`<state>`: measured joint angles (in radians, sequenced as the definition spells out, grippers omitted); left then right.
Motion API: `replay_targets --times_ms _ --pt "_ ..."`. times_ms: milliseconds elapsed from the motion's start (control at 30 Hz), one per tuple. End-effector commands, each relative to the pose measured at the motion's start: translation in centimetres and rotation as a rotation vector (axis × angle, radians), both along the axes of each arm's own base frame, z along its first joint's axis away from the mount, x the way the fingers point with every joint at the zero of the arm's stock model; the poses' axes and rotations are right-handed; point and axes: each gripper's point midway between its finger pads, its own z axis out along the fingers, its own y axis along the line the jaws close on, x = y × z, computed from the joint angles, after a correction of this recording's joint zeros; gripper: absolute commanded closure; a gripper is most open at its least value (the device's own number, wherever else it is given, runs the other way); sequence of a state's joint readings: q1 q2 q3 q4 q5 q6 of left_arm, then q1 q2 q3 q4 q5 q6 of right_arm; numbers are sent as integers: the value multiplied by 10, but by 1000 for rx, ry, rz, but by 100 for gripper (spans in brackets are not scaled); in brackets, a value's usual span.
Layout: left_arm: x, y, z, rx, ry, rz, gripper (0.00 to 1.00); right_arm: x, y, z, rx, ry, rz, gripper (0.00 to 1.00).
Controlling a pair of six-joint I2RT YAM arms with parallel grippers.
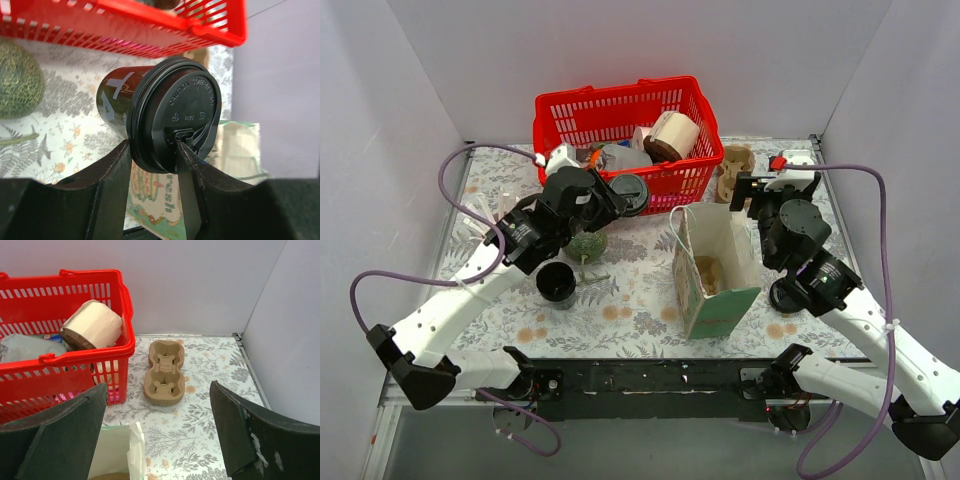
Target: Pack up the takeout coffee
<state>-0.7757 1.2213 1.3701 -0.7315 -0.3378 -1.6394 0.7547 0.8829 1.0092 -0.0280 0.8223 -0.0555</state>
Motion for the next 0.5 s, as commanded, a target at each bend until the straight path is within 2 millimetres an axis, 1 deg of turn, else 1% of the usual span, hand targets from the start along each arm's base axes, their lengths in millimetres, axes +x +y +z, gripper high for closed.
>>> replay_targets --times_ms 0,67,100,133,167,200,233,267,300,333,367,400,433,467 --pt "9 -1 63 -24 -149 -36 63 -11 -26 20 17 -12 -95 10" --pt "14 -10 76 -37 -168 -54 63 -13 -28 16 21 1 -99 10" --pt "15 -11 98 -57 -210 -59 63 -13 -28 14 20 6 -98 10" --pt "16 -16 107 -73 -225 -77 63 -13 -28 13 21 7 -98 10" --pt "19 -22 111 -77 -235 -94 64 -13 -28 12 24 7 -98 10" --pt "18 -28 119 -95 -250 -118 64 -13 -29 11 20 9 -105 10" --pt "19 -33 135 -125 -287 -139 64 -14 -31 11 20 10 -114 10" --pt "18 -45 136 -141 -282 -191 64 -14 -34 10 18 11 -134 10" --pt "18 -52 137 -150 -280 -215 64 -15 -37 10 17 12 -145 10" --pt "17 -58 149 -165 -302 -246 64 -15 -39 10 15 13 -159 10" --pt "12 -69 150 -186 -291 -309 64 -17 -45 10 19 10 -188 9" --pt "16 -83 140 -184 -262 -342 64 -18 -49 10 21 8 -206 10" --pt "16 -90 140 -193 -261 -370 64 -19 -52 9 22 9 -226 10" --pt "11 -100 142 -210 -250 -428 65 -23 -63 10 29 5 -284 10"
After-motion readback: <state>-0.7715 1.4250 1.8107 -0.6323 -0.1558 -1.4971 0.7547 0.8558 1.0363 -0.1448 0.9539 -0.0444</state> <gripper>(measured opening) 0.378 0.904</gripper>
